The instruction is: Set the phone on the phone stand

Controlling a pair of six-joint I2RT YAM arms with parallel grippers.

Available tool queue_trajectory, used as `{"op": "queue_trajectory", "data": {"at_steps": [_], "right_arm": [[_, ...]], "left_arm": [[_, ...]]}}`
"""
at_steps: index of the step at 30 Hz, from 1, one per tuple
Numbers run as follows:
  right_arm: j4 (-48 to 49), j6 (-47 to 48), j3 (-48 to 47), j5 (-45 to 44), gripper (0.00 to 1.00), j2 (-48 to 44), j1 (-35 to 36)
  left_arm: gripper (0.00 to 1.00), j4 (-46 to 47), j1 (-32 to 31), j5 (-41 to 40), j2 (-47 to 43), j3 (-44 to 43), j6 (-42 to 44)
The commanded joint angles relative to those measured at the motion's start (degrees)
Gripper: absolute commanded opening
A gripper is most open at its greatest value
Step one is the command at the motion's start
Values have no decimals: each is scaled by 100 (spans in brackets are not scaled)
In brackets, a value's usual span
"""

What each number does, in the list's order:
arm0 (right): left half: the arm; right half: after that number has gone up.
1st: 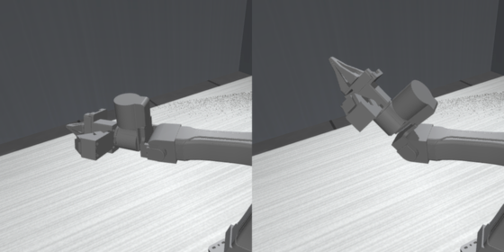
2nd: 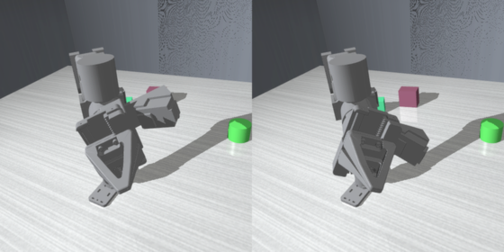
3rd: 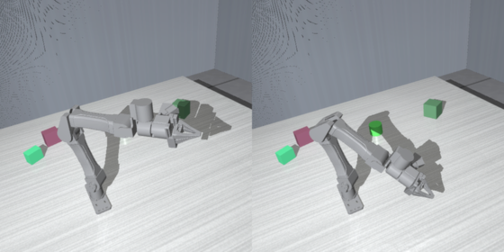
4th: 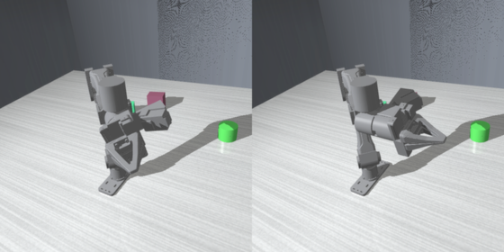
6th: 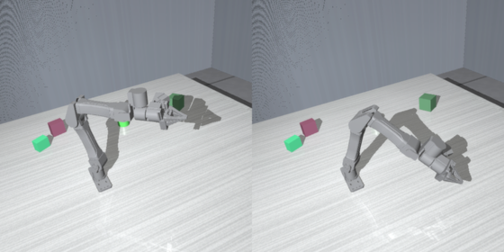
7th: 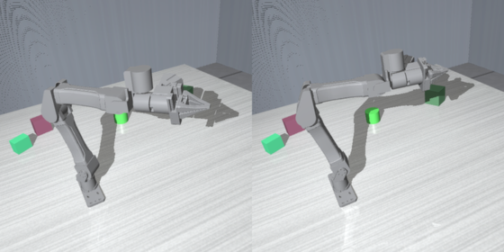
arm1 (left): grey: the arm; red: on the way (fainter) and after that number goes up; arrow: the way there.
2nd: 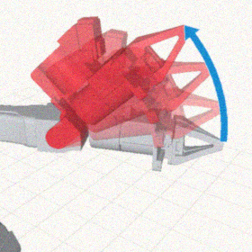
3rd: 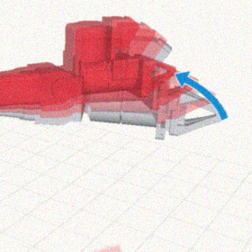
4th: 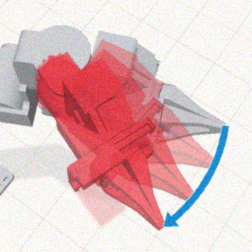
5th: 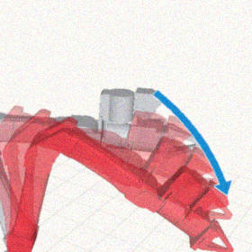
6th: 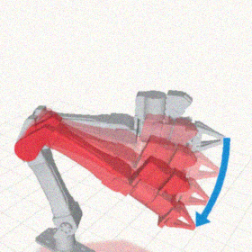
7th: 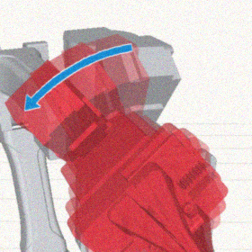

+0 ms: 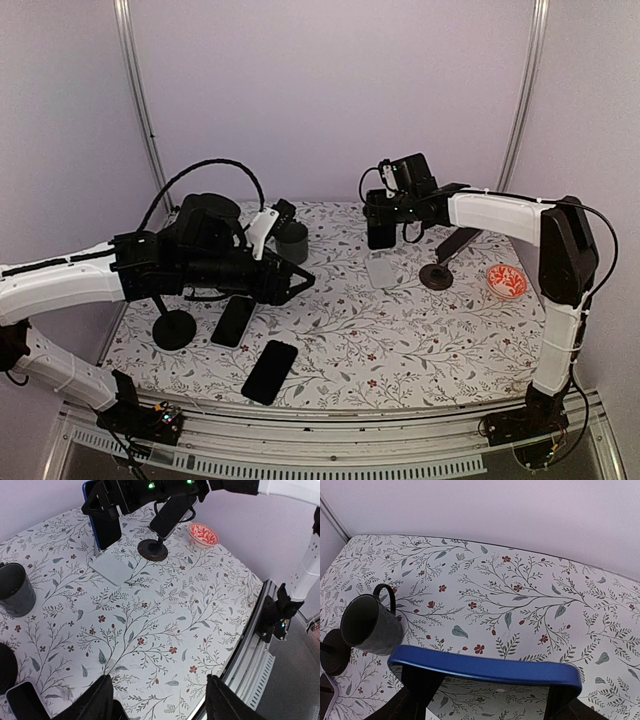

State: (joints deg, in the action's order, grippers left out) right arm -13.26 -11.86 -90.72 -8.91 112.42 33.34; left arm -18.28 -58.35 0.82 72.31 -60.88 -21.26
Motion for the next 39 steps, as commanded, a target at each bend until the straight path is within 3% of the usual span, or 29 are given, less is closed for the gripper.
{"op": "queue_trajectory", "data": {"at_steps": [1, 7, 14, 19, 26, 31, 37, 39], "right_arm": [[140, -141, -179, -73, 65, 140, -19], [139, -211, -155, -149, 71, 184, -21], [-53, -241, -183, -242, 90, 132, -21], [-221, -239, -170, -371, 98, -7, -21], [-648, -530, -130, -328, 99, -655, -20], [-587, -1023, 746, -60, 99, -1644, 81], [-656, -859, 1768, -131, 99, -2477, 578], [-602, -769, 2061, -91, 99, -2730, 807]], "left_arm": [[64, -42, -3, -24, -218, 114, -79], [64, -96, -10, -43, -304, 163, -124], [64, -105, -9, -69, -323, 168, -157], [64, -55, -3, -65, -323, 198, -168], [67, -102, -10, -251, -281, 209, -181], [78, -280, 13, -792, -302, 280, -194], [98, -237, 203, -1157, -323, 392, 55], [99, -246, 319, -1145, -255, 412, 138]]}}
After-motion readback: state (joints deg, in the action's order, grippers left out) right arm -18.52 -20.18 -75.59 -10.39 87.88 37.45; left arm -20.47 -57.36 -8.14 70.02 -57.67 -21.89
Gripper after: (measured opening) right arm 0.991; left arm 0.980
